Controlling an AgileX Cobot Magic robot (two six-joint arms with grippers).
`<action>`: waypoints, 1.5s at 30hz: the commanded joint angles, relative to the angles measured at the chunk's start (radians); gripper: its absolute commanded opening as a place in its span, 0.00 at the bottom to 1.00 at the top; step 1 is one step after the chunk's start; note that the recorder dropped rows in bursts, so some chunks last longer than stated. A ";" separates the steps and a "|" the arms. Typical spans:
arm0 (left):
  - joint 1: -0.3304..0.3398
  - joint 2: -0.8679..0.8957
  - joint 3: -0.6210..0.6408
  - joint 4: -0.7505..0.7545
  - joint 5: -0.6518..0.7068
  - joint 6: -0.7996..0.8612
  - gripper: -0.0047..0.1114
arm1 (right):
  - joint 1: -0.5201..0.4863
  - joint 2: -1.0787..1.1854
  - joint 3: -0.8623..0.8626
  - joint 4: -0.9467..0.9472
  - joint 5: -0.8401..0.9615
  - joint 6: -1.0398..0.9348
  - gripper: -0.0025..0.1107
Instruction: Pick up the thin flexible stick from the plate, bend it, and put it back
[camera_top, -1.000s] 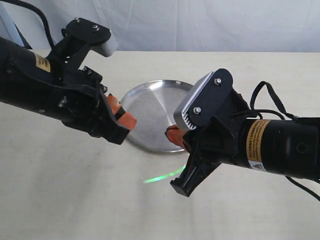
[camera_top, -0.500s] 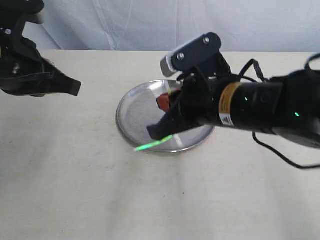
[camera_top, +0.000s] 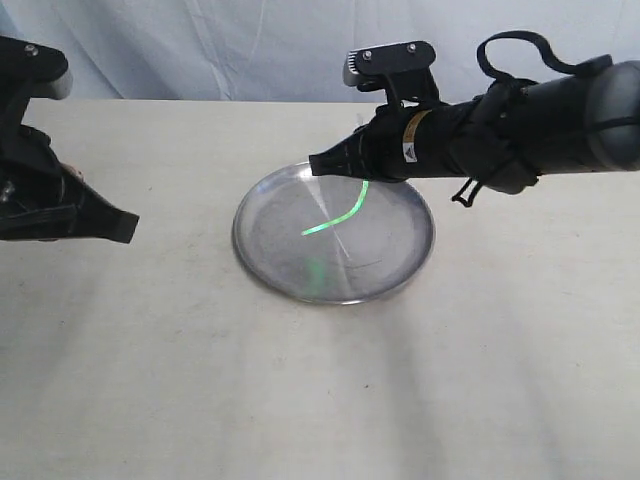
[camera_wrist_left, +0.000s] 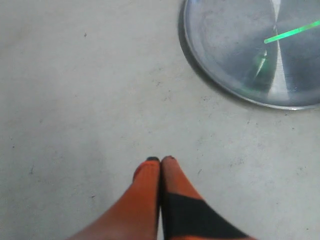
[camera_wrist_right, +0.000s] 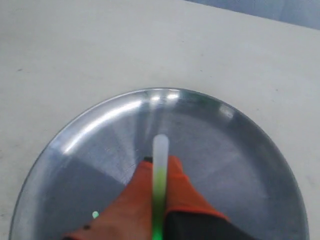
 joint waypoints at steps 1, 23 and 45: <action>0.004 -0.011 0.009 -0.005 -0.004 -0.011 0.04 | -0.040 0.081 -0.049 0.136 -0.024 -0.001 0.01; 0.004 -0.011 0.009 -0.010 -0.039 -0.011 0.04 | -0.040 0.187 -0.098 0.349 0.087 -0.006 0.42; 0.004 -0.366 0.011 0.025 -0.166 -0.086 0.04 | -0.040 -0.524 0.019 -0.065 0.653 0.000 0.02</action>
